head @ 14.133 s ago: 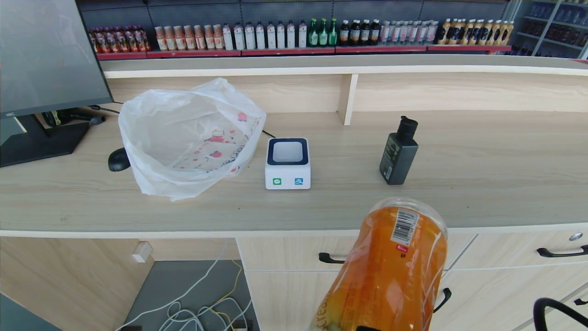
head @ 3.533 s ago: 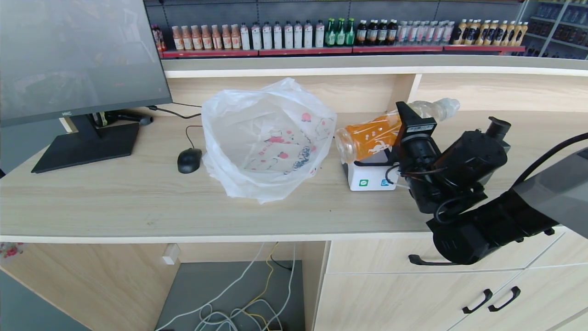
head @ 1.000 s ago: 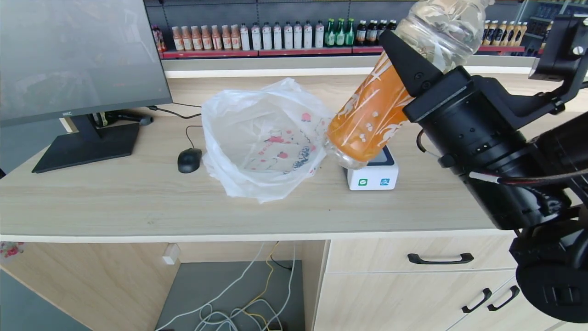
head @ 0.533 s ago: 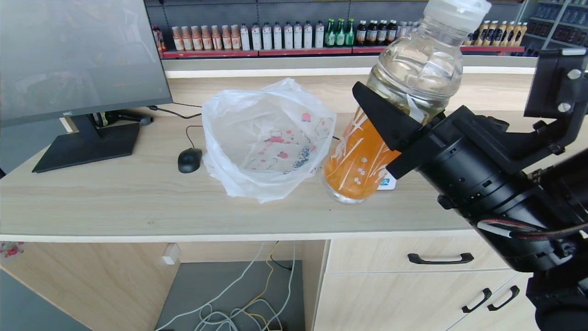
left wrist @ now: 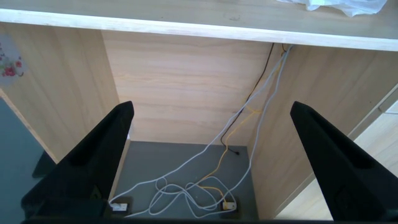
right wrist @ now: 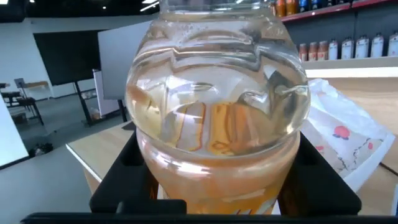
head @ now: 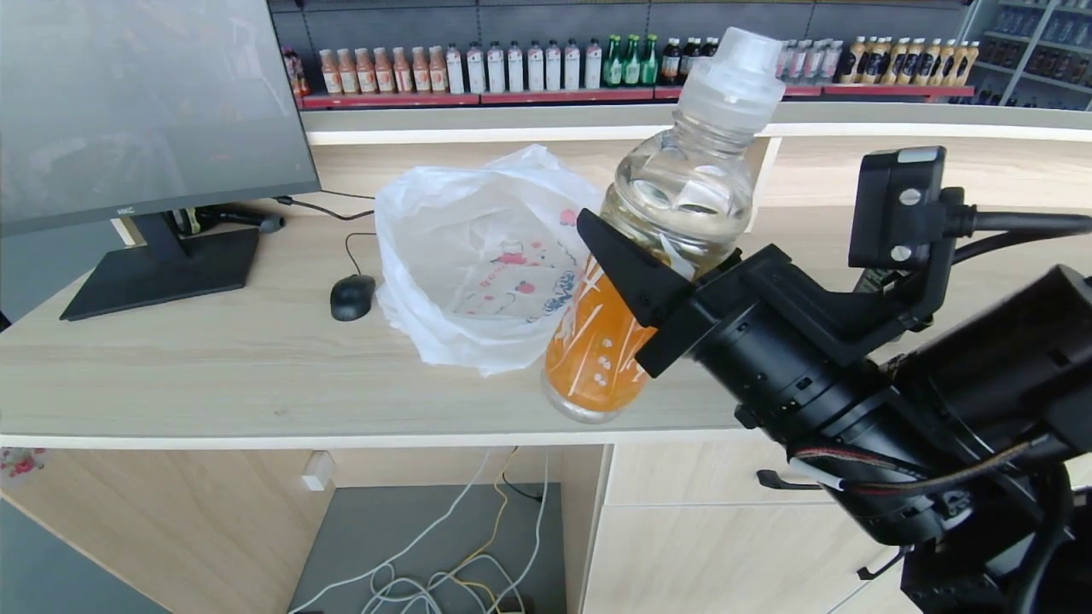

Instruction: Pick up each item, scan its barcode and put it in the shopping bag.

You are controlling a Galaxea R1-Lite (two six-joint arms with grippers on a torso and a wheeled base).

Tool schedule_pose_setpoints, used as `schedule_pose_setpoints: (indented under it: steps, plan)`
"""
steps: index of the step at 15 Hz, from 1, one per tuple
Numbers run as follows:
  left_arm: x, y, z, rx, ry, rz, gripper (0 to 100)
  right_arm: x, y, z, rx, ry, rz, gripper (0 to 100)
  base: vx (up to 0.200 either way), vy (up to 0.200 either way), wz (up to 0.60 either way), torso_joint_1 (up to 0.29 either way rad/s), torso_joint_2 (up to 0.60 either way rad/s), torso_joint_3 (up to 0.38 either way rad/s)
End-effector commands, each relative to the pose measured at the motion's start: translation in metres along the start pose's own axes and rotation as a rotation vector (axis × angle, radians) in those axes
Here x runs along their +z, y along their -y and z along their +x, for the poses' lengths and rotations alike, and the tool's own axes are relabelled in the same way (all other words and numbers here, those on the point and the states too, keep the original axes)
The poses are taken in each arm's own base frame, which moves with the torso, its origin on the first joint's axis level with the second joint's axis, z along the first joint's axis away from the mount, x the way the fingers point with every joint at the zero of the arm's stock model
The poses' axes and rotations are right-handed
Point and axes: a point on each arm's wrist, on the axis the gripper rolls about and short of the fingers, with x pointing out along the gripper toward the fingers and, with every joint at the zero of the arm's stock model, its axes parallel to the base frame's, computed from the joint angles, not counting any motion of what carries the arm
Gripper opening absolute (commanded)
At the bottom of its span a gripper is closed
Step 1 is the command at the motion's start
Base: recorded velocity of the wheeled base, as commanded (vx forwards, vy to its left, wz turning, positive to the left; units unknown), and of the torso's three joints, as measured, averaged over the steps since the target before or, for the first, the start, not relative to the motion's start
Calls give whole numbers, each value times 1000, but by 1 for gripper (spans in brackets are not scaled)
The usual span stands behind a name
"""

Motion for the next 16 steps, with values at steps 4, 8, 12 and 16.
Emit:
schedule_pose_setpoints:
  steps: [4, 8, 12, 16]
  plan:
    - [0, 0, 0, -1, 0, 0, 100, 16, 29, 4, -84, 58, -53, 0, 0, 0, 0, 0, 0, 0]
    - [0, 0, 0, -1, 0, 6, 100, 19, 31, 3, -89, 65, -76, 0, 0, 0, 0, 0, 0, 0]
    - [0, 0, 0, -1, 0, 3, 100, 24, 36, 0, -106, 74, -86, 0, 0, 150, 0, -1, 1, 4]
    - [0, 0, 0, -1, 0, -2, 100, 22, 36, 0, -105, 70, -78, 0, 0, 200, 0, 13, 6, 1]
